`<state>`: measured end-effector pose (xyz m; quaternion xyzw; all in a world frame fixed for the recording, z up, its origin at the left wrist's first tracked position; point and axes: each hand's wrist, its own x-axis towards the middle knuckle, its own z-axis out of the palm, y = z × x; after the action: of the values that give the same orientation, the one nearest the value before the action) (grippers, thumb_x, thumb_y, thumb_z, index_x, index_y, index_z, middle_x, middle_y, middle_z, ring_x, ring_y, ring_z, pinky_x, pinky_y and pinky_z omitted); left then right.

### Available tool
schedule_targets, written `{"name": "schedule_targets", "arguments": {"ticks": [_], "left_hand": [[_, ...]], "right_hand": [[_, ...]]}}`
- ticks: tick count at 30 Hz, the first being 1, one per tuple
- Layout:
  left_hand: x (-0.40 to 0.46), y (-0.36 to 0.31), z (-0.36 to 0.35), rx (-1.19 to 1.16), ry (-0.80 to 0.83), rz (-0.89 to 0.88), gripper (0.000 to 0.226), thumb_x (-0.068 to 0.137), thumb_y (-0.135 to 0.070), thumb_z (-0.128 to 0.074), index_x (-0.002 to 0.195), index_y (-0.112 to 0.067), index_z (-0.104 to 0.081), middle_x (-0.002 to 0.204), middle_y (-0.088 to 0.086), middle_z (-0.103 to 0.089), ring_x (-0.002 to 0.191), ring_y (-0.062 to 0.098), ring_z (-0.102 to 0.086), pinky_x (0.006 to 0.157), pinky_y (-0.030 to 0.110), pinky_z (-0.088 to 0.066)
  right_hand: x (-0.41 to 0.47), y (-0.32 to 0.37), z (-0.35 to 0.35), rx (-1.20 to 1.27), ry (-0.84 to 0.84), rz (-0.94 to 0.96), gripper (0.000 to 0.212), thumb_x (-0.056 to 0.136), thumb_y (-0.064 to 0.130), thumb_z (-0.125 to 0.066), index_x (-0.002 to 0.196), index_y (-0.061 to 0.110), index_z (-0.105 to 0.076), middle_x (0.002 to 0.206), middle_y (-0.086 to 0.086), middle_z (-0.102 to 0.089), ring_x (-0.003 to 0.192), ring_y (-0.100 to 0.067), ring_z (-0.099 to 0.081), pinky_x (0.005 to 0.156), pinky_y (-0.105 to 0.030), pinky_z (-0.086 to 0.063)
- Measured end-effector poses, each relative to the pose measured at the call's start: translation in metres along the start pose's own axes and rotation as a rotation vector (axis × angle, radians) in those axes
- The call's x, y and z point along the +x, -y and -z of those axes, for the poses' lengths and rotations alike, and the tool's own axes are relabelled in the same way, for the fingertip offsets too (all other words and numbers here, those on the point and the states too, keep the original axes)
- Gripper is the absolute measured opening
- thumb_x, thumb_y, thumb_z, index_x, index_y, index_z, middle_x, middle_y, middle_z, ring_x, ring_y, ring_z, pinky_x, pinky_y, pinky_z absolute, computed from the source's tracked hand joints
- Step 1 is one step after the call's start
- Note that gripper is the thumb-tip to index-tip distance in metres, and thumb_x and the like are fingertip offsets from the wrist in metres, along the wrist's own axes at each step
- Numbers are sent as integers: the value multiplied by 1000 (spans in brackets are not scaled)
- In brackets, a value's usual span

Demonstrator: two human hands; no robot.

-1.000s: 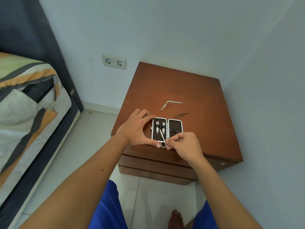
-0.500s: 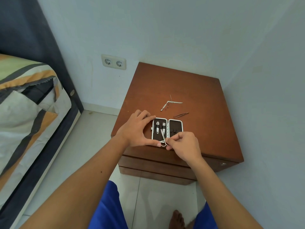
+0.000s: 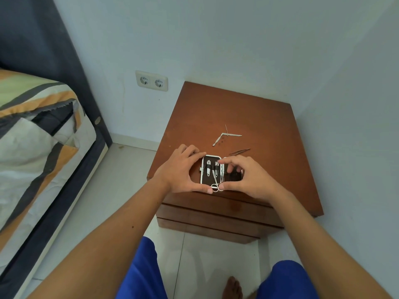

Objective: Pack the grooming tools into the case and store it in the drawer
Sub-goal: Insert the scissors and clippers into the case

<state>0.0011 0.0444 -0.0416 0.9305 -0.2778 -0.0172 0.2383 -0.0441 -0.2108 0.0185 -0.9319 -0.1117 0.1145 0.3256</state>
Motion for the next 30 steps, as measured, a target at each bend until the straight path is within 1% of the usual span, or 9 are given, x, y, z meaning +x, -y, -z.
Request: {"name": "schedule_targets", "arguments": {"ticks": [3, 5, 8, 12, 14, 17, 24, 27, 30], "left_hand": [[1, 1, 1, -12, 8, 5, 133, 55, -105, -59, 158, -23, -44, 137, -13, -43, 125, 14, -37, 114, 42, -43], [1, 2, 1, -18, 11, 4, 133, 54, -104, -61, 158, -23, -45, 136, -13, -42, 124, 14, -37, 114, 41, -43], [1, 3, -1, -25, -9, -7, 133, 52, -103, -63, 156, -22, -47, 133, -13, -43, 121, 14, -38, 112, 40, -43], [0, 3, -2, -39, -32, -27, 130, 53, -101, -66, 154, -20, -49, 131, -13, -44, 119, 14, -39, 112, 37, -43], [0, 2, -1, -44, -29, -27, 130, 53, -101, -66, 154, -21, -49, 131, -13, -44, 119, 14, -39, 112, 36, -42], [1, 2, 0, -43, -26, -26, 128, 54, -99, -69, 154, -22, -49, 131, -14, -44, 120, 14, -39, 112, 34, -41], [1, 0, 1, -37, -6, -8, 129, 54, -101, -66, 156, -24, -47, 133, -15, -42, 120, 11, -36, 112, 36, -42], [1, 0, 2, -32, 4, -1, 129, 54, -102, -64, 156, -24, -46, 134, -15, -42, 119, 11, -35, 112, 36, -41], [1, 1, 1, -29, -7, -4, 130, 53, -103, -62, 155, -24, -48, 133, -14, -43, 119, 12, -37, 112, 38, -42]], "right_hand": [[16, -4, 7, -90, 82, 44, 71, 71, 49, -92, 135, 45, -62, 108, 11, -58, 101, 1, -42, 85, -18, -37], [25, -7, 4, -126, 93, 56, 75, 69, 53, -92, 137, 46, -60, 107, 11, -56, 101, -6, -43, 91, -24, -41], [31, -11, -4, -140, 51, 67, 76, 67, 59, -91, 135, 47, -60, 104, 11, -54, 102, -16, -46, 97, -36, -45], [36, -14, -13, -120, -31, 71, 75, 65, 67, -82, 133, 42, -63, 101, 11, -54, 100, -16, -48, 99, -43, -48], [39, -16, -15, -125, -50, 69, 79, 62, 76, -74, 133, 42, -63, 100, 12, -54, 98, -15, -48, 96, -43, -49], [41, -19, -16, -119, -68, 76, 78, 62, 77, -72, 131, 42, -64, 99, 12, -55, 97, -15, -47, 94, -42, -49], [47, -25, -17, -111, -102, 108, 56, 73, 59, -86, 124, 41, -70, 95, 10, -56, 93, -13, -48, 88, -34, -47], [52, -26, -16, -113, -104, 116, 50, 74, 58, -86, 119, 42, -71, 92, 11, -56, 88, -5, -46, 81, -29, -41], [55, -28, -15, -104, -100, 120, 47, 73, 59, -86, 115, 42, -72, 90, 11, -57, 87, -2, -46, 79, -29, -40]]}}
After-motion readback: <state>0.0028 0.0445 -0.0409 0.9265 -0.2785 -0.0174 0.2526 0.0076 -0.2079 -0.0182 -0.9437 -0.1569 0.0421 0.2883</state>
